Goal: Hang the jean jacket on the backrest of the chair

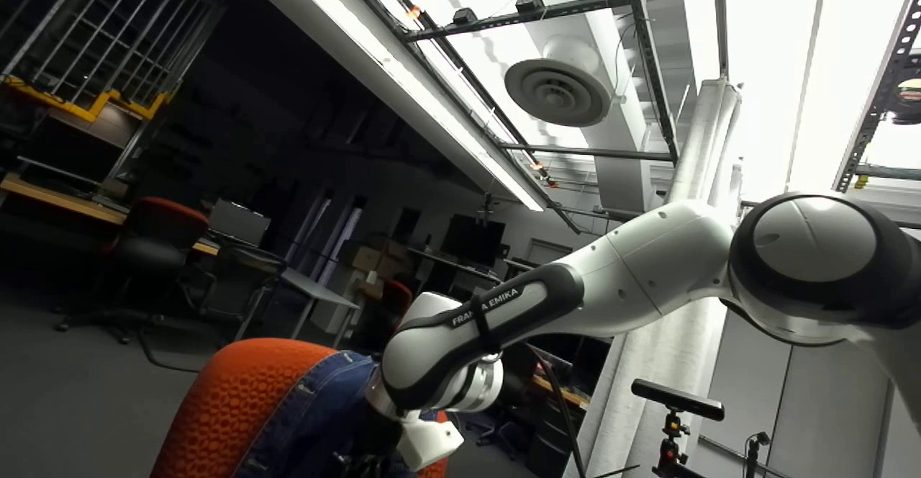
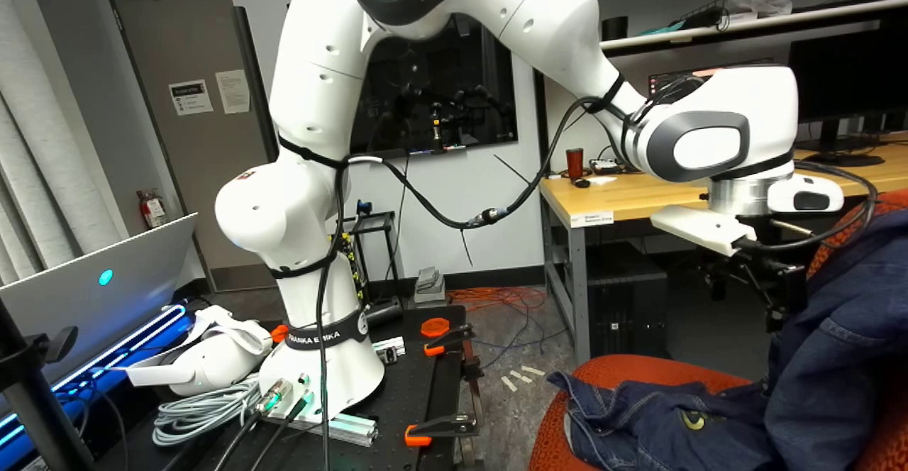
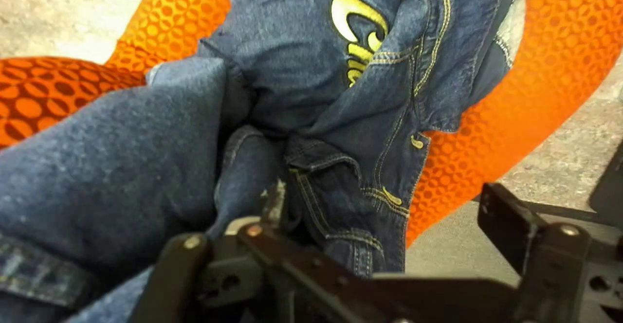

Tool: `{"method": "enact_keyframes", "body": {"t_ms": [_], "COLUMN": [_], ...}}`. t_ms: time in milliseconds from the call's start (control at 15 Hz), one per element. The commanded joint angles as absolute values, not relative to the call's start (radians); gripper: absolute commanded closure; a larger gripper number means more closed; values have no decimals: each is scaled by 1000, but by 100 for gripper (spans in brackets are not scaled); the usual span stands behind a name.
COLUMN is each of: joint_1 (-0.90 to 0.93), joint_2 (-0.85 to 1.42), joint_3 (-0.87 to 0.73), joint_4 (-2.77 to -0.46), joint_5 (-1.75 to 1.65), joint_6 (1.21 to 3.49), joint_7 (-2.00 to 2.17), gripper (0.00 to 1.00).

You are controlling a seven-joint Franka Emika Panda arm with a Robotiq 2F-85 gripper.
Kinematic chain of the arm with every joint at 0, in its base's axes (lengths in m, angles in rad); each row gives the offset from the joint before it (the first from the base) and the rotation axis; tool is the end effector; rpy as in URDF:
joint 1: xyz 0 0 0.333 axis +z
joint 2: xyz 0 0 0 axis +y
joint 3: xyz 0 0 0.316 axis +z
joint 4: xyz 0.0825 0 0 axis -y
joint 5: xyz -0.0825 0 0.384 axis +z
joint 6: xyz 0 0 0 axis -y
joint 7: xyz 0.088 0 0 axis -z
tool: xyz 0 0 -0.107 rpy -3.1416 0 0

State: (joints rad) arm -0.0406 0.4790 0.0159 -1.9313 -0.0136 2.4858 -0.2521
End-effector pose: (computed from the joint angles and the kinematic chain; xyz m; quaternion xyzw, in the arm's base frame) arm 0.6323 -0.0160 0.2447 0.9923 0.1175 0.0373 0.0059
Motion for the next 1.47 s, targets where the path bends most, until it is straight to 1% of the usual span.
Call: {"method": "enact_keyframes", "body": {"t_ms": [0,400,800,1333,1400], "joint_1": [-22,-8,9,36,39], "joint_2": [494,552,615,643,645], "joint_3": [15,-7,-33,-37,-41], "joint_4": [-1945,-1905,-1862,-1816,-1810], "joint_5": [-66,-82,-80,-64,-63], "joint_6": [2603,2732,2813,2901,2904], "joint_7": [-237,-184,-116,-41,-32], "gripper": [0,0,0,0,25]}}
